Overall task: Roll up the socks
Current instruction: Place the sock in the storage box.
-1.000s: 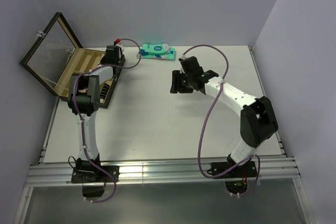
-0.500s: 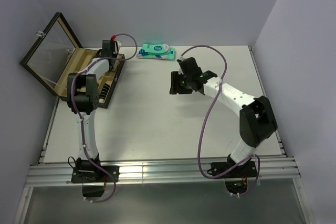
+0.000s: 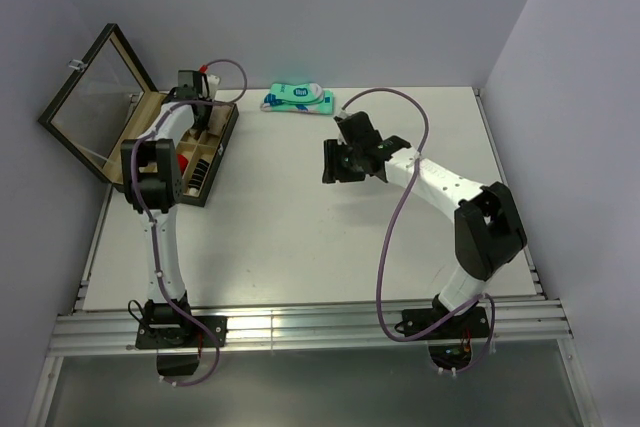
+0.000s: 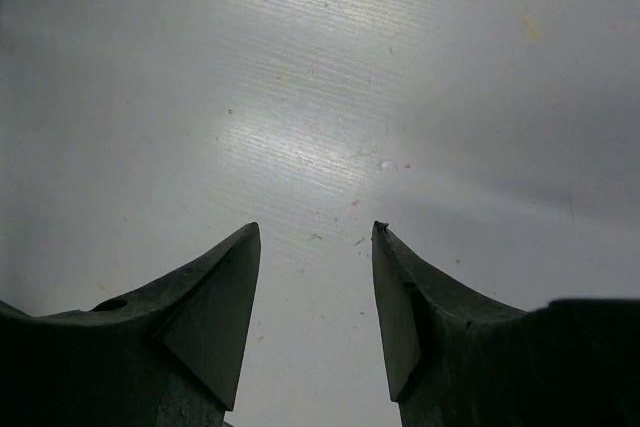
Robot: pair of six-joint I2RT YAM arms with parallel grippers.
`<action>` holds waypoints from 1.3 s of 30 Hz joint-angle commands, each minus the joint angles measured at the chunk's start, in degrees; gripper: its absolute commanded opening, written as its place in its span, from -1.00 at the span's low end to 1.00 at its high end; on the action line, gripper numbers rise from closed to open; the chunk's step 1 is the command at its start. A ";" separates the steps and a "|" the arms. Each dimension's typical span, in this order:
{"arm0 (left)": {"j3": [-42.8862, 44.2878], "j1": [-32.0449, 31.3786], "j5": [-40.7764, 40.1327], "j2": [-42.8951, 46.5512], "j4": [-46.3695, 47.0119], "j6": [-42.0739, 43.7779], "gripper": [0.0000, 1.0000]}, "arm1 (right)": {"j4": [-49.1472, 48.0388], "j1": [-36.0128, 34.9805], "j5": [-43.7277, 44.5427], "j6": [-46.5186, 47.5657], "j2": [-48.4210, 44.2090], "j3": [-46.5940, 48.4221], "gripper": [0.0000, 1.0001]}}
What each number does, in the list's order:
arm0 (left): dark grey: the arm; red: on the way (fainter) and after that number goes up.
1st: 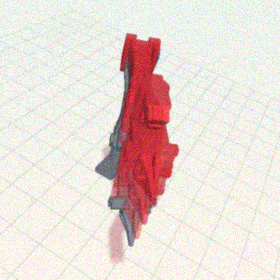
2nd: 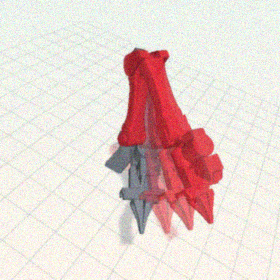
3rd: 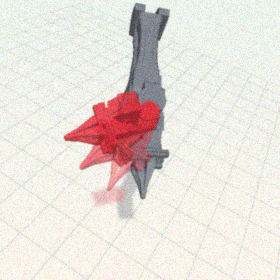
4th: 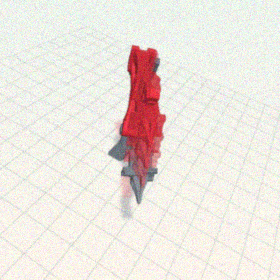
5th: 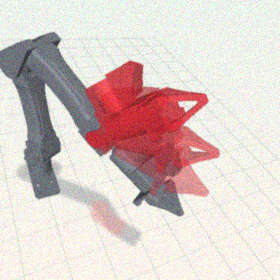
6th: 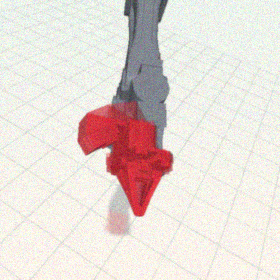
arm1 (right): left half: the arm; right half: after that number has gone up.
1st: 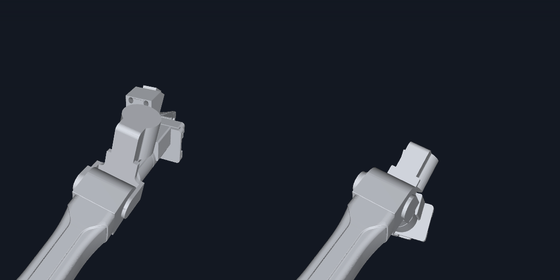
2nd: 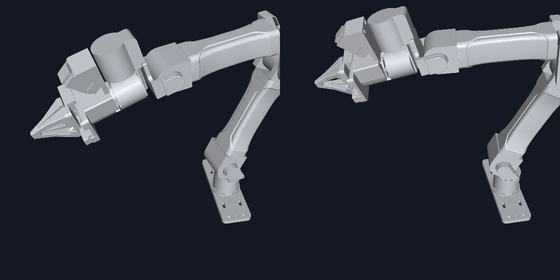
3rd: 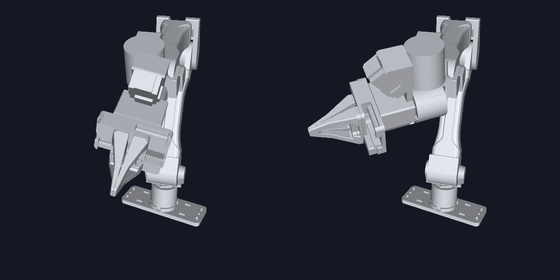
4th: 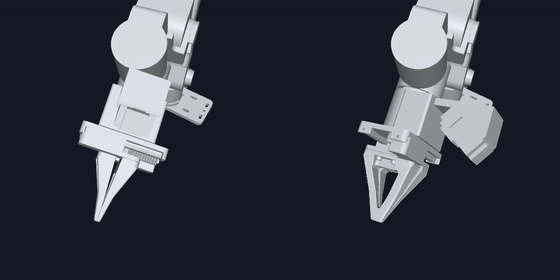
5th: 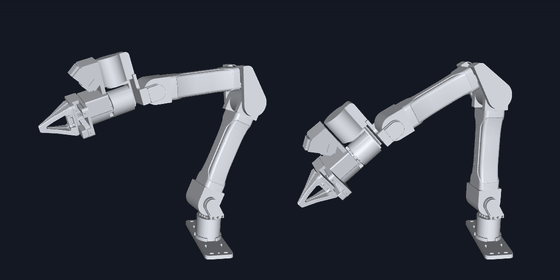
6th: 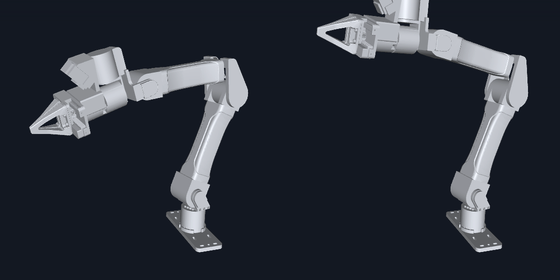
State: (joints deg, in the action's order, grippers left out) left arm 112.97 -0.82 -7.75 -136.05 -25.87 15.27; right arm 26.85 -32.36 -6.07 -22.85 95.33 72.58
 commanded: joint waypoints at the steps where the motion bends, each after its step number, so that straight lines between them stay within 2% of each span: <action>1: 1.29 0.56 5.11 -3.87 -8.49 -0.15 -0.99 | 0.83 -0.51 1.58 0.70 0.65 0.99 0.11; 5: 3.31 0.64 5.64 -5.89 -10.52 -0.59 -0.99 | 1.01 -0.69 1.76 0.70 1.17 1.08 0.11; 8: 4.10 0.64 4.50 -6.95 -10.87 -0.94 -0.89 | 0.92 -0.86 1.93 0.70 1.35 0.90 0.11; 12: 0.42 0.64 3.97 -4.14 -7.36 -0.59 -0.50 | 1.01 -1.04 2.37 0.79 1.44 0.81 0.11; 17: 1.29 0.64 4.58 -2.21 -6.83 -0.24 -0.16 | 1.10 -1.13 2.29 0.70 1.96 1.43 0.11; 39: 2.26 0.64 5.02 2.89 -7.97 2.66 0.10 | 2.59 -1.57 1.85 1.06 3.28 4.50 0.09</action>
State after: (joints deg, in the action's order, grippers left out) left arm 115.77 0.34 -4.60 -136.35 -29.08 17.43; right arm 29.08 -33.52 -5.15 -22.59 97.82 74.67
